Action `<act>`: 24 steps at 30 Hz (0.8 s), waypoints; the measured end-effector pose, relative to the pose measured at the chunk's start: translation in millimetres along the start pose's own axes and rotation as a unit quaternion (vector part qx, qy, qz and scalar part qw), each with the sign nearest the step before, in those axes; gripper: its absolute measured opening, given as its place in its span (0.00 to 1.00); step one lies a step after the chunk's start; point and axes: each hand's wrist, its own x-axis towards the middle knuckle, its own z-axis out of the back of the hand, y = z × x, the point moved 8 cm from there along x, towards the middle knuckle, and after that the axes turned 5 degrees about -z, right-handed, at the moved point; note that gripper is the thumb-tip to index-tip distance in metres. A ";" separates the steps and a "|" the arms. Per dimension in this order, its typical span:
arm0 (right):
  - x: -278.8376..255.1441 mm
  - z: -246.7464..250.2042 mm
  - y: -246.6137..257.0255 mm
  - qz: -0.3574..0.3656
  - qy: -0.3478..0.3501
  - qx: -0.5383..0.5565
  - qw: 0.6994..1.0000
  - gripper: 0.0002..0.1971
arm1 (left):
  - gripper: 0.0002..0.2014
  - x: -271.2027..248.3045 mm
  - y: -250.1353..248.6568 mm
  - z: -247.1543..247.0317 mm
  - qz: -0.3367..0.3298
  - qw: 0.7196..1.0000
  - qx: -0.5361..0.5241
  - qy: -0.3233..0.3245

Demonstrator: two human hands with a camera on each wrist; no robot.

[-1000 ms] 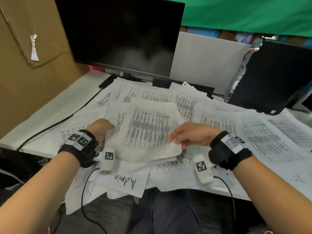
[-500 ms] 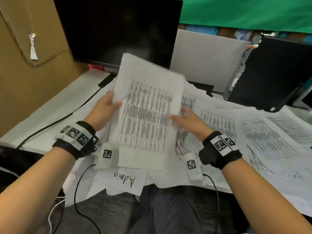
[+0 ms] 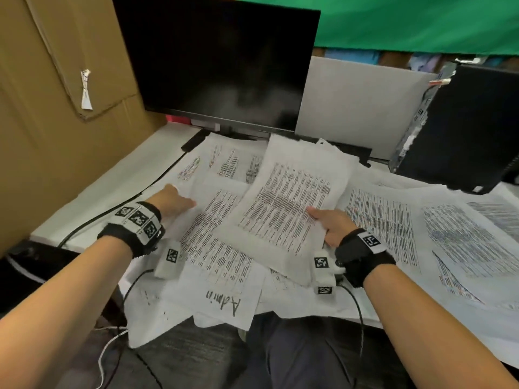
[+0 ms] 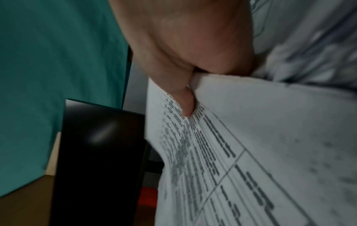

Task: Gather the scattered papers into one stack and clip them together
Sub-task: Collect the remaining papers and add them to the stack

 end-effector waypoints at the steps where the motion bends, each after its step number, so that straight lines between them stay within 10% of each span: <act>1: -0.8 -0.7 -2.8 0.002 0.001 -0.018 1.000 0.22 | 0.37 4.2 5.7 -3.0 0.006 1.000 0.002 0.000; 7: 5.7 -3.5 -18.8 -0.018 0.070 0.049 0.996 0.22 | 0.26 3.4 -5.9 -22.0 -0.078 0.994 -0.065 0.051; 11: 18.4 -0.1 -22.3 0.003 0.087 0.080 0.993 0.41 | 0.13 -20.9 -38.3 22.0 -0.165 0.978 -0.021 -0.125; 16: 15.5 -3.9 -19.2 0.021 0.098 0.067 0.993 0.25 | 0.11 -67.5 -82.7 105.4 -0.223 0.904 0.097 -0.353; 24: 16.2 -4.6 -20.4 0.021 0.110 0.075 0.991 0.23 | 0.12 -131.8 -135.1 190.2 -0.346 0.792 -0.025 -0.502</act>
